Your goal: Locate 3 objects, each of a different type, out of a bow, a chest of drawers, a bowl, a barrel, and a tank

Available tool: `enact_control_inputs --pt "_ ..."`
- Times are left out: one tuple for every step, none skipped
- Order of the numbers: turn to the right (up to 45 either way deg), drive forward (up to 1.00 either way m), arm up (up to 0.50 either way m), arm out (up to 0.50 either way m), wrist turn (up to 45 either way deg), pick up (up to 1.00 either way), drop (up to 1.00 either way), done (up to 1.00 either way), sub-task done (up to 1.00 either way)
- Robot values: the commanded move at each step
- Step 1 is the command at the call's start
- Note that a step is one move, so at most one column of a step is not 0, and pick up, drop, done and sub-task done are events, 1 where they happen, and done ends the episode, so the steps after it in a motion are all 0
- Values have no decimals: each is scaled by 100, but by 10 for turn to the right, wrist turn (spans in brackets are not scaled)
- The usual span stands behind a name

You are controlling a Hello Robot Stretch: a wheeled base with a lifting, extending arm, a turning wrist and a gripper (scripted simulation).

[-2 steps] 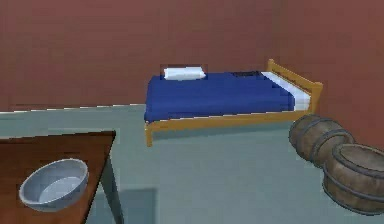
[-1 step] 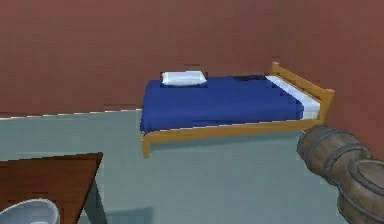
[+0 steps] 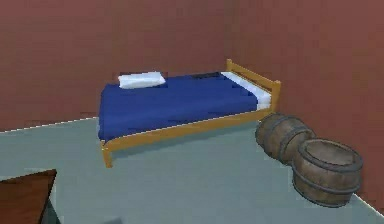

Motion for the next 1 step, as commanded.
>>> enact_control_inputs --pt "0 100 0 0 0 0 0 0 0"
